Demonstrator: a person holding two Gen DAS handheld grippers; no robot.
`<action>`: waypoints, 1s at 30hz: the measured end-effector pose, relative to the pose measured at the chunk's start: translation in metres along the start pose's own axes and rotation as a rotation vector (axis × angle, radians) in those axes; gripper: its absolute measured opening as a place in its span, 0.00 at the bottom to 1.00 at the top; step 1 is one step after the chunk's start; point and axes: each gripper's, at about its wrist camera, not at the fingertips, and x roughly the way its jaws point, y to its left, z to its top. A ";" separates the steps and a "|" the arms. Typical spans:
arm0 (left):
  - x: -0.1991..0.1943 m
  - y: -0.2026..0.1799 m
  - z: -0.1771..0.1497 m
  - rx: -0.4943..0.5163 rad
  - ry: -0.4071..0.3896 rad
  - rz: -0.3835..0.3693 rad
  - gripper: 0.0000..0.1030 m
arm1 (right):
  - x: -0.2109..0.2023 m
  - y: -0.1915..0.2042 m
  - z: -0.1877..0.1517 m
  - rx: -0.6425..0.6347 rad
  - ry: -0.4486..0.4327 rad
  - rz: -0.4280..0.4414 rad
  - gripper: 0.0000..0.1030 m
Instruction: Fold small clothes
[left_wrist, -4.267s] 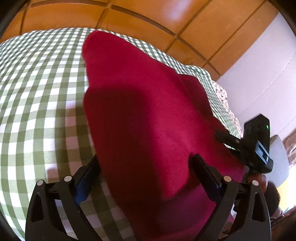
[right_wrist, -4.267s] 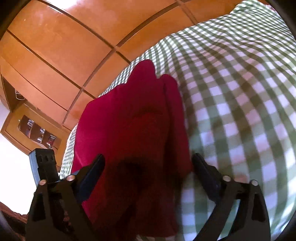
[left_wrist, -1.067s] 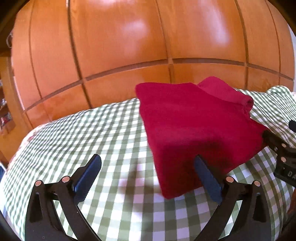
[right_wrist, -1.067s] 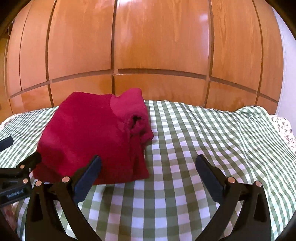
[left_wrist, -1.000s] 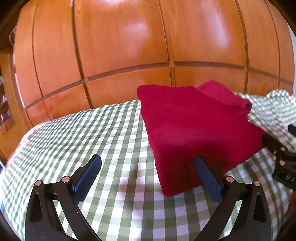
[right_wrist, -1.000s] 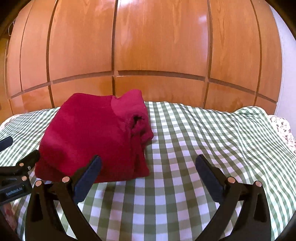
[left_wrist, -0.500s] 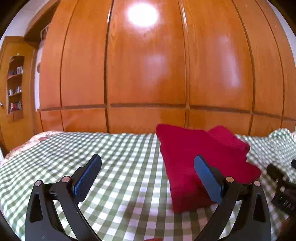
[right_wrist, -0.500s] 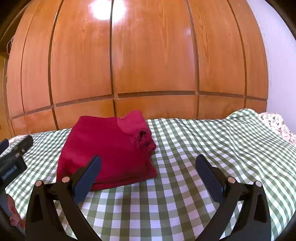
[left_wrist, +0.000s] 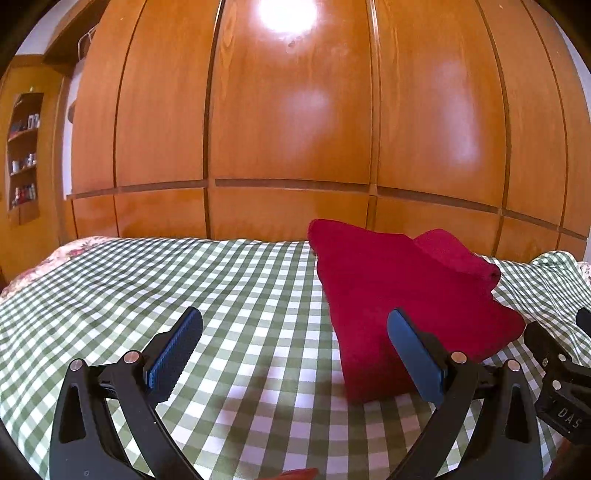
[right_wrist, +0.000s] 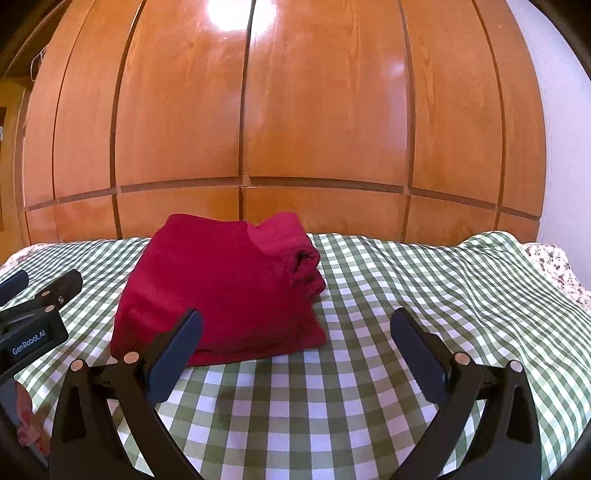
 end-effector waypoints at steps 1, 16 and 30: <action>-0.001 0.000 0.000 0.001 -0.002 0.001 0.97 | 0.001 0.000 0.000 0.006 0.003 0.001 0.98; -0.004 -0.005 0.000 0.021 -0.019 0.006 0.97 | 0.004 -0.009 -0.002 0.048 0.023 -0.004 0.98; -0.003 -0.005 0.000 0.030 -0.019 0.004 0.97 | 0.006 -0.010 -0.003 0.054 0.032 0.000 0.98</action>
